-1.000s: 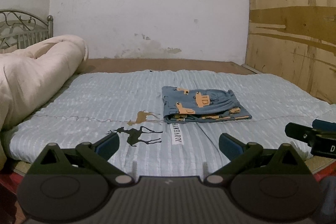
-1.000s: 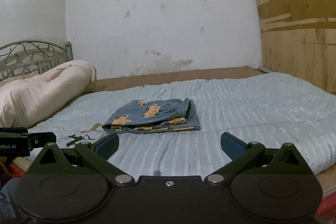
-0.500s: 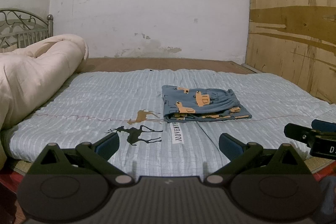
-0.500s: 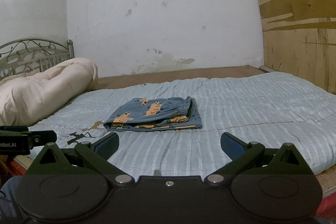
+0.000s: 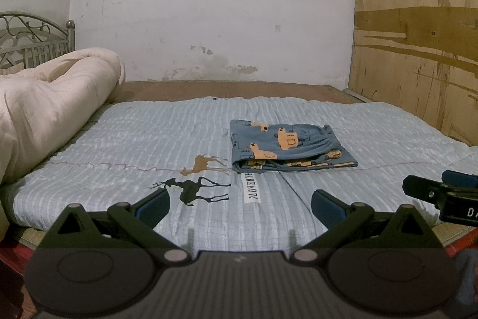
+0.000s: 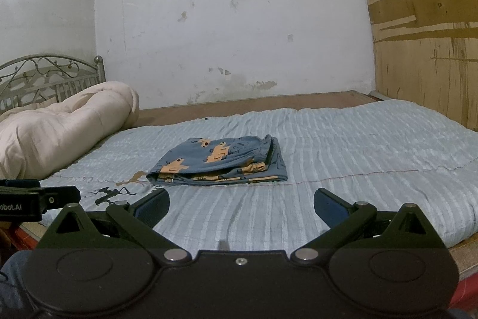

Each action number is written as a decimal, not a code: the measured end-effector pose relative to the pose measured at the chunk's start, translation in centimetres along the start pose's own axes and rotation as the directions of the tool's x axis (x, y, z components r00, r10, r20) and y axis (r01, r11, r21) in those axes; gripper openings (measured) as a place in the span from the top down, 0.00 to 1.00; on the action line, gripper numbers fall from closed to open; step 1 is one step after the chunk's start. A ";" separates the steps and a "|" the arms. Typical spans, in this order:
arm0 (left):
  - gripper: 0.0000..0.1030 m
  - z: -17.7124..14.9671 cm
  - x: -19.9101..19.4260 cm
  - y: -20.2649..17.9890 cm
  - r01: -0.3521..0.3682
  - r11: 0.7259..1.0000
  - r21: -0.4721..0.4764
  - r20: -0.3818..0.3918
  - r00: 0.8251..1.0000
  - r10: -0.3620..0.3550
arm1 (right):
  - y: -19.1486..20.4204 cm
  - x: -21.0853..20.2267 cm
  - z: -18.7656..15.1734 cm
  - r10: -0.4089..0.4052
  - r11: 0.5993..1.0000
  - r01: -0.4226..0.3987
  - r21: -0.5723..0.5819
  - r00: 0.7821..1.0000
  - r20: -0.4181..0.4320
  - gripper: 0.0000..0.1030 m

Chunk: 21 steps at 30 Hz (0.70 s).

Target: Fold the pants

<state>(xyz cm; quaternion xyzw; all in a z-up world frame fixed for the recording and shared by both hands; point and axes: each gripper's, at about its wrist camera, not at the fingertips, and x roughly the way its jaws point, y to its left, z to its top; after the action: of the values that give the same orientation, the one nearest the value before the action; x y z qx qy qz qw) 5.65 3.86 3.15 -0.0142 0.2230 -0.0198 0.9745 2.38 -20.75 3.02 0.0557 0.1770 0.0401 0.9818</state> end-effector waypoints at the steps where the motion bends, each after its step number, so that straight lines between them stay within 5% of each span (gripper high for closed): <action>1: 0.01 -0.1 0.1 0.0 0.002 1.000 0.000 -0.001 1.000 -0.002 | 0.0 0.0 0.0 0.000 1.000 0.000 0.000 1.000 -0.001 0.01; 21: 0.01 -0.6 1.1 0.4 0.005 0.999 -0.041 -0.034 0.999 -0.006 | -0.2 0.7 -0.7 0.003 1.000 -0.003 0.012 1.000 -0.026 0.01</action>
<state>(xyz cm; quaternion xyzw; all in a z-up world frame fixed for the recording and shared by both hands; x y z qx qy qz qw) 6.44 4.24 2.14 -0.0344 0.2401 -0.0182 0.9700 2.77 -20.85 2.14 0.0613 0.1897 0.0411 0.9791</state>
